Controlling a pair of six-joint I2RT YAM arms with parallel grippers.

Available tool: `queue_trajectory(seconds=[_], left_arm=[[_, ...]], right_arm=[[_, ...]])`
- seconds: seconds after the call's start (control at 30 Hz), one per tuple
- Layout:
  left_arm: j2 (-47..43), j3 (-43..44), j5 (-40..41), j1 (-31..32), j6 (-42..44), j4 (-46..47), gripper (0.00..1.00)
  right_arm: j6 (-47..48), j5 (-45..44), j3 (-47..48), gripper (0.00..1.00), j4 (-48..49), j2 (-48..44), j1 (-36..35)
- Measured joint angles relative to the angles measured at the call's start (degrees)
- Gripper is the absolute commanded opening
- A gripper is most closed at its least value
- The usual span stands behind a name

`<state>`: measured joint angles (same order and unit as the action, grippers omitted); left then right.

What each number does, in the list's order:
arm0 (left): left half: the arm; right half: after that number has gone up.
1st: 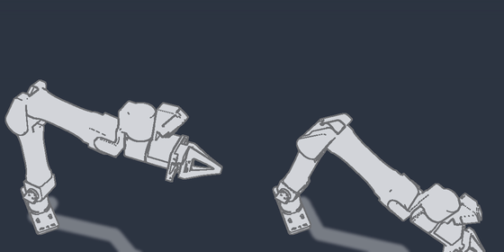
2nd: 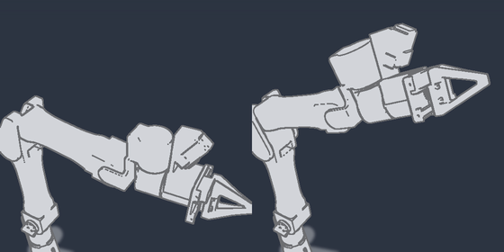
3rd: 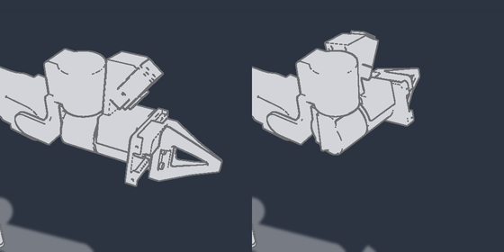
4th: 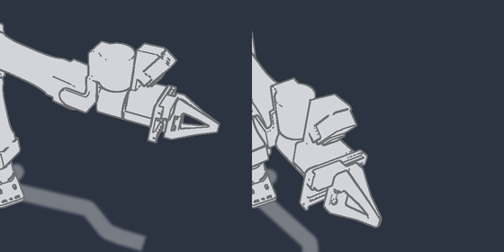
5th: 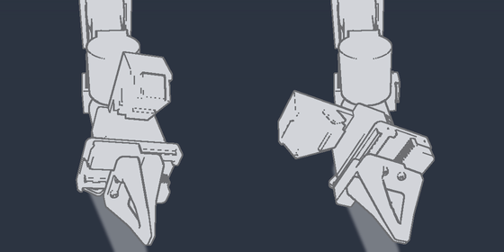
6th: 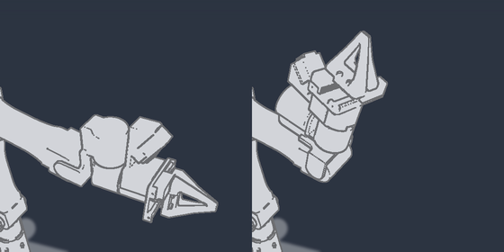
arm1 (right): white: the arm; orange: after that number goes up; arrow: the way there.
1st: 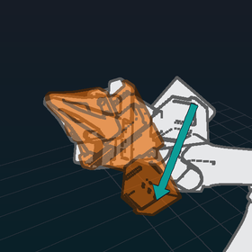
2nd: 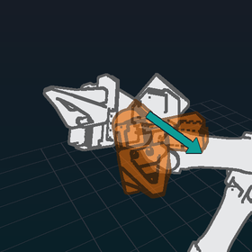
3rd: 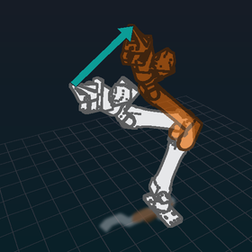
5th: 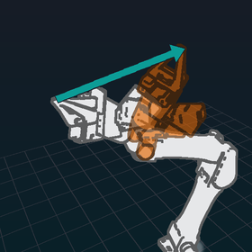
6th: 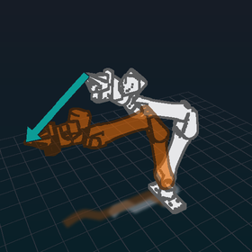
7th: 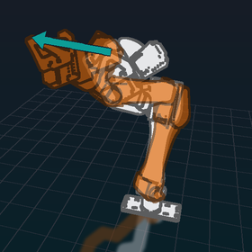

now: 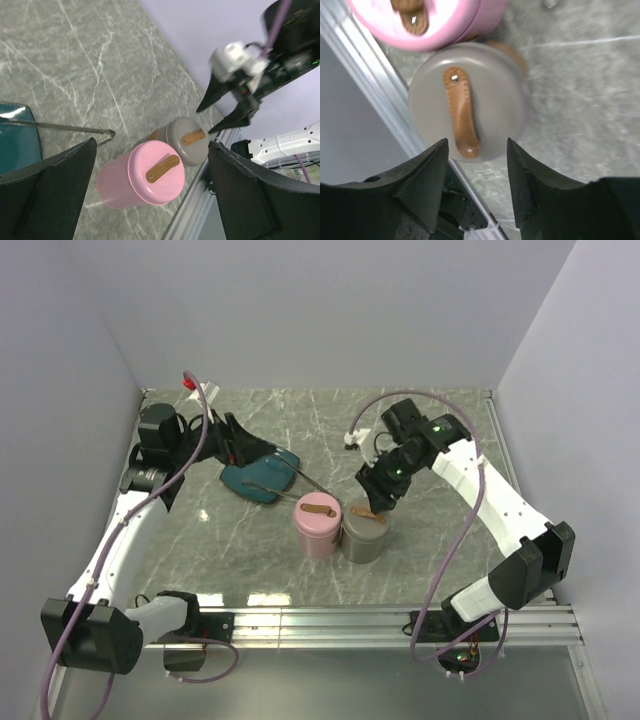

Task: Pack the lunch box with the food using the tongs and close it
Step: Move the packing box to the center of the board, then reset both arms

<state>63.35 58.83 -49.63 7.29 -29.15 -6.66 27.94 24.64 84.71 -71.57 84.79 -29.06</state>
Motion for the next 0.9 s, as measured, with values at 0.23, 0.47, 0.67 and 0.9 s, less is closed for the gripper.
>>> queue_trajectory(seconds=[0.23,0.47,0.67,0.9], left_arm=[[6.5,5.3,0.7,-2.0,3.1,-8.6,0.99],[14.3,13.2,4.8,-3.3,11.1,-21.5,0.99],[17.3,16.0,7.8,-5.5,18.2,-28.7,0.99],[15.8,10.0,13.7,-7.0,24.6,-27.6,0.99]], right_arm=[[-1.1,1.4,9.7,0.64,0.0,0.2,6.9],[-3.4,5.7,13.4,0.74,2.0,0.6,17.2],[-6.1,10.9,9.0,0.91,5.8,0.8,26.2],[-7.8,13.4,-5.2,0.94,11.9,0.8,35.2]])
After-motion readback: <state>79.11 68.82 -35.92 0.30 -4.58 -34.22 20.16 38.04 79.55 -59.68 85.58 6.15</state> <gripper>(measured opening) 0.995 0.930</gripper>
